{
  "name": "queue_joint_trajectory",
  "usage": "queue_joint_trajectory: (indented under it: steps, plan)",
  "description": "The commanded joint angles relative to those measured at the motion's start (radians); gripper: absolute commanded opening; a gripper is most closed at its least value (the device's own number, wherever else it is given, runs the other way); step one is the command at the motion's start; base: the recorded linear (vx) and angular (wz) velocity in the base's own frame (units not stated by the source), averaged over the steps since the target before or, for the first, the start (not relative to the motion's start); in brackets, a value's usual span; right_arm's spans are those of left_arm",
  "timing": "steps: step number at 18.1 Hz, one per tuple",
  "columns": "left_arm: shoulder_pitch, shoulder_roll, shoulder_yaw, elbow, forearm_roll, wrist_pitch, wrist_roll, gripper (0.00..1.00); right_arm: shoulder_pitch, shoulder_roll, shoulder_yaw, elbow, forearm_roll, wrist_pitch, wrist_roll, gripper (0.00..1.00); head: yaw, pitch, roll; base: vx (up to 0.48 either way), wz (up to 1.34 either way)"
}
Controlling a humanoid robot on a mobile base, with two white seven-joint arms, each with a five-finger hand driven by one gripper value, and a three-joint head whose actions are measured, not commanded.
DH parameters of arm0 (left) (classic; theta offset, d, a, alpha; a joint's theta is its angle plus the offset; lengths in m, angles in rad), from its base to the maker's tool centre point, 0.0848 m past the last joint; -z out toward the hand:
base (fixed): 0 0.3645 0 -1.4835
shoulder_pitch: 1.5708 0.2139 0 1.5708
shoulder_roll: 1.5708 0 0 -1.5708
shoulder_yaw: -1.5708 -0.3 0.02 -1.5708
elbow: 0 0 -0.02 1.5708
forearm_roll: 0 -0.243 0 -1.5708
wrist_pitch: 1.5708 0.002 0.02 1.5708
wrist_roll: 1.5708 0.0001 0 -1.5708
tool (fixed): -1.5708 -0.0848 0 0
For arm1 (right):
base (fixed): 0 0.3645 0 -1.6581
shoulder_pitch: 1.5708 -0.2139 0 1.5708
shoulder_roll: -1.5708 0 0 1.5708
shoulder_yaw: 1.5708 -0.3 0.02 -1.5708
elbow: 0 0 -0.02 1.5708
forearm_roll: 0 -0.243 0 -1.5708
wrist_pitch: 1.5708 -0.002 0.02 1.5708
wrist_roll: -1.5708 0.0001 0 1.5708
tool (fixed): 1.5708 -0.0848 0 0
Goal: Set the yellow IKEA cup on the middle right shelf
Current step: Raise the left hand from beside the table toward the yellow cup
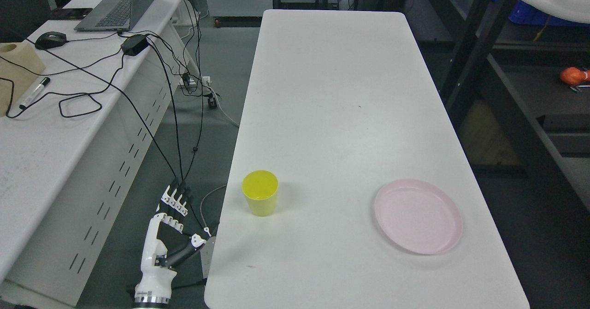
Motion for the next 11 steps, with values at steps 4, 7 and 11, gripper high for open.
queue_joint_trajectory:
  steps: [4, 7, 11]
  plan:
    - [0.001, 0.025, -0.027, 0.002, 0.001, 0.0, 0.0, 0.99, 0.014, -0.017, 0.017, 0.0, -0.025, 0.0, -0.001, 0.99, 0.0, 0.0, 0.0, 0.0, 0.0]
    - [-0.031, 0.017, -0.027, 0.036, 0.051, 0.013, 0.0, 0.99, 0.014, -0.017, 0.017, 0.0, -0.025, 0.0, -0.001, 0.99, 0.0, 0.0, 0.0, 0.0, 0.0]
    - [-0.158, 0.017, -0.01, 0.157, 0.07, 0.028, 0.0, 0.97, 0.014, -0.017, 0.017, 0.0, -0.025, 0.0, -0.001, 0.99, 0.0, 0.0, 0.0, 0.0, 0.0]
